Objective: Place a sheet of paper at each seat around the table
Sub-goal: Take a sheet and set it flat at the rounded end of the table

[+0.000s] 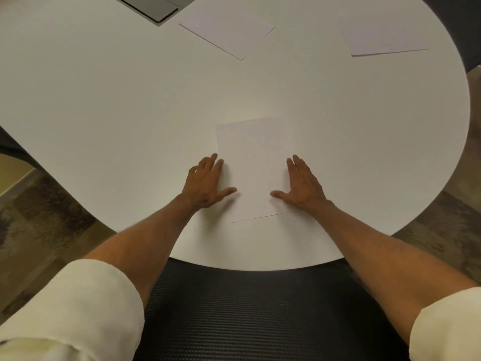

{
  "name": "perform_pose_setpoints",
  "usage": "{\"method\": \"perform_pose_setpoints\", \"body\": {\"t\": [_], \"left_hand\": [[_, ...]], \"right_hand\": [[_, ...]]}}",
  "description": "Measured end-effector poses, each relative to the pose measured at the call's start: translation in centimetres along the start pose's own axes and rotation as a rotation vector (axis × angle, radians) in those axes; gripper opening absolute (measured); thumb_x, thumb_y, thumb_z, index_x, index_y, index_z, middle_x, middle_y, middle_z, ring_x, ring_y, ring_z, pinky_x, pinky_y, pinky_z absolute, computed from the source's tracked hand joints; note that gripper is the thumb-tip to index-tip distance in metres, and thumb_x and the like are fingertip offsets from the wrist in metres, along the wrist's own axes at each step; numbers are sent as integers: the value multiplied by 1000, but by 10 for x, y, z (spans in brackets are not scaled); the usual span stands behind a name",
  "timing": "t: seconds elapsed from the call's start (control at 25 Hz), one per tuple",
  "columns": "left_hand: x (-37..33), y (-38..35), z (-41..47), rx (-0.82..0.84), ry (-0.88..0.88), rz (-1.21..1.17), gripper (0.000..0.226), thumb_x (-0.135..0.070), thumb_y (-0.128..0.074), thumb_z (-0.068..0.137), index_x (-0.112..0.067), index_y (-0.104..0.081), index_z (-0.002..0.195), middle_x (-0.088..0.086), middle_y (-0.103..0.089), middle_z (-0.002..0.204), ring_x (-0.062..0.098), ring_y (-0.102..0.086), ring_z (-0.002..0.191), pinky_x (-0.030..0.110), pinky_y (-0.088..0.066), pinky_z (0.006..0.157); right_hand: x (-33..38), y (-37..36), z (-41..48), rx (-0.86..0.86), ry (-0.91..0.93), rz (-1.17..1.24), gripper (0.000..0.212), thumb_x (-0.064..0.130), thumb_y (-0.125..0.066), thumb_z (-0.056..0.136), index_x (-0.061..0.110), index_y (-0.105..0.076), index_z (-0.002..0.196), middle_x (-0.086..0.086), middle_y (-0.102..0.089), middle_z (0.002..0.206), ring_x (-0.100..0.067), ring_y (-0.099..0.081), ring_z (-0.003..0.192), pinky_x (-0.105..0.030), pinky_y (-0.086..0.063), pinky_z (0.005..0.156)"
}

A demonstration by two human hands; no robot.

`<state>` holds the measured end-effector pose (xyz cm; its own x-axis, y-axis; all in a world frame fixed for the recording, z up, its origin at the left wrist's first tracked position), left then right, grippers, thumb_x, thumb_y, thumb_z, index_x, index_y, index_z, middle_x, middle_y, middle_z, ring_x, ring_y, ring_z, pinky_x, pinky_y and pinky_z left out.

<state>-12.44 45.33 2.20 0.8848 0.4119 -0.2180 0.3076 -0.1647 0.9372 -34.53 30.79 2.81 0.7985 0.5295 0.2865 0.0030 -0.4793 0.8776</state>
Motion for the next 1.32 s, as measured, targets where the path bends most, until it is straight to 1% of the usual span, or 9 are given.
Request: {"method": "perform_pose_setpoints", "body": {"t": [0.08, 0.16, 0.36, 0.52, 0.6, 0.72, 0.84, 1.04, 1.32], "left_hand": [[-6, -7, -2, 105, -65, 68, 104, -78, -36, 79, -12, -4, 153, 6, 3, 162, 26, -1, 149, 50, -10, 119], [-9, -13, -2, 187, -68, 72, 108, -80, -34, 78, -12, 4, 153, 5, 11, 161, 25, 6, 149, 51, -3, 120], [3, -9, 0, 248, -47, 78, 115, -82, -40, 74, -13, 10, 152, 4, 15, 161, 24, 11, 149, 53, -1, 119], [11, -9, 4, 284, -63, 77, 123, -83, -45, 69, -12, 13, 151, 5, 17, 160, 22, 12, 149, 52, -1, 120], [11, -9, 6, 285, -58, 63, 124, -81, -49, 69, -11, 13, 151, 6, 17, 160, 22, 12, 149, 51, -3, 120], [12, -9, 6, 276, -60, 42, 124, -79, -52, 69, -10, 11, 151, 6, 16, 160, 21, 11, 149, 50, -5, 120], [14, -8, 4, 262, -82, 52, 123, -78, -52, 71, -8, 10, 151, 6, 15, 161, 21, 11, 149, 49, -6, 120], [20, -8, 4, 247, -121, 184, 124, -84, -42, 70, -4, 8, 151, 8, 17, 160, 23, 12, 149, 53, -3, 119], [23, -13, 8, 263, -89, 158, 128, -90, -39, 63, -14, 17, 150, 4, 20, 160, 29, 13, 148, 60, -3, 116]], "right_hand": [[-3, 0, 3, 58, 74, -119, 108, 63, -57, 81, 9, 3, 153, -7, 9, 162, -21, 6, 150, -40, -5, 122], [-2, -3, 4, 102, 69, -143, 108, 65, -55, 81, 8, 5, 152, -7, 11, 162, -22, 7, 150, -42, -4, 122], [9, -15, 2, 91, 34, -154, 102, 65, -53, 83, 6, -6, 152, -13, -3, 161, -28, -7, 148, -44, -18, 117], [23, -19, 6, 29, 45, -175, 98, 66, -54, 81, 5, -18, 148, -15, -20, 154, -32, -23, 139, -46, -29, 108], [26, -21, 8, 4, 60, -171, 96, 65, -56, 80, 6, -22, 147, -15, -24, 151, -32, -26, 136, -45, -31, 105], [20, -20, 12, 26, 80, -108, 103, 64, -57, 80, 10, -8, 152, -12, -5, 161, -29, -8, 147, -45, -18, 116], [11, -17, 17, 91, 102, -102, 115, 70, -57, 76, 12, 6, 153, -8, 12, 162, -24, 9, 149, -44, -6, 121], [7, -22, 20, 174, 98, -115, 122, 76, -55, 72, 13, 12, 152, -6, 19, 160, -23, 14, 149, -47, -2, 120], [10, -24, 22, 200, 95, -108, 122, 77, -56, 70, 19, 14, 151, -4, 22, 160, -26, 18, 148, -51, 0, 119]]}}
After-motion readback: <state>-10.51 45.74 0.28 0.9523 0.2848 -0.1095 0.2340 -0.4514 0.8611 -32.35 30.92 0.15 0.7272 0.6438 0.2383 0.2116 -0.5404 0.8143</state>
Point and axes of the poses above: each hand's wrist, its own z-axis towards the middle knuckle, its own y-axis out of the back of the hand, x = y × z, the point moved 1 cm from there along z, towards the middle knuckle
